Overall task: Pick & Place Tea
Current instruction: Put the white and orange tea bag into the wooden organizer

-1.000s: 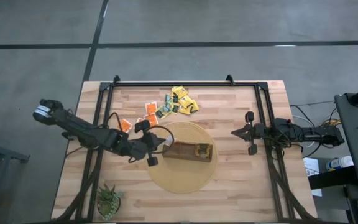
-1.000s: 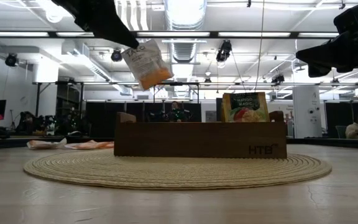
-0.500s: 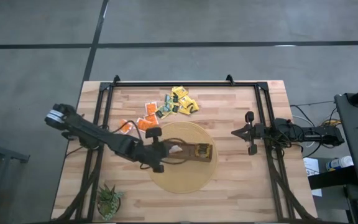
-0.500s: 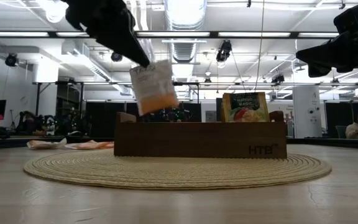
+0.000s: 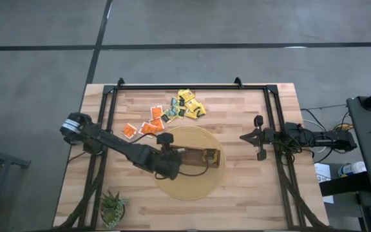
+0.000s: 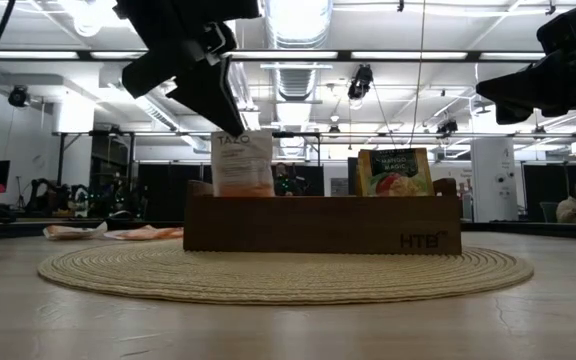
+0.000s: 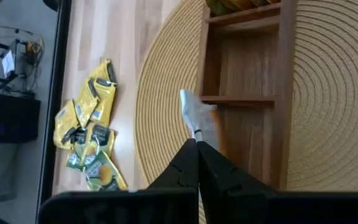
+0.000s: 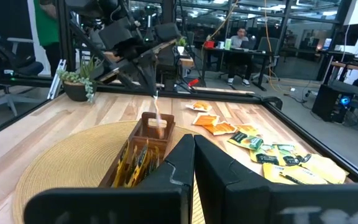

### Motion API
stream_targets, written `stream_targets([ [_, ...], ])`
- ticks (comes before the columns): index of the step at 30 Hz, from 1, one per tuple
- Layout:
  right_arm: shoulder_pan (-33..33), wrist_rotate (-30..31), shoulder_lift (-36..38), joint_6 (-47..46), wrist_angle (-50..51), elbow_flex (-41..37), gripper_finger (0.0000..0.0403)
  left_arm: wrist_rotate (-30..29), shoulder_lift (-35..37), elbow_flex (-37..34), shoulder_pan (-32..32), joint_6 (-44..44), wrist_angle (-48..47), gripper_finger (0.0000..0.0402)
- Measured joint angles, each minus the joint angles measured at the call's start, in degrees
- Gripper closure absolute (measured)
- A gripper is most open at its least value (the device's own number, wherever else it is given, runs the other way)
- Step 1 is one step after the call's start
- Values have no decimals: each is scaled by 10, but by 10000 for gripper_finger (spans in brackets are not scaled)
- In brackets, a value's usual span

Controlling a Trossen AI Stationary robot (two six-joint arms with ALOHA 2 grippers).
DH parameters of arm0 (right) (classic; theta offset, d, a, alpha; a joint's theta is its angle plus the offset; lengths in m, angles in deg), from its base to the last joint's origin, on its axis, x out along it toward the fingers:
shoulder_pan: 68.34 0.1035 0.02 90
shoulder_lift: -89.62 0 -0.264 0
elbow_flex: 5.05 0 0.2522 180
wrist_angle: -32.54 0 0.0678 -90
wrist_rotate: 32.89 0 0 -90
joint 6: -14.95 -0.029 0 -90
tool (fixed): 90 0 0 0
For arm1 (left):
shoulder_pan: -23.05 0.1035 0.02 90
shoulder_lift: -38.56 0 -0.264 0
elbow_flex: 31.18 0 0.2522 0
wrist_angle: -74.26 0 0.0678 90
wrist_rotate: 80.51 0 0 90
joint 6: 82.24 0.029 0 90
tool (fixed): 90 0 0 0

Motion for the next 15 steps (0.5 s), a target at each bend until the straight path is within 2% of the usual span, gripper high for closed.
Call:
stream_targets([
  [15,0,0,0,0,0,0,394,8,-6,-2,15,5,21,402],
])
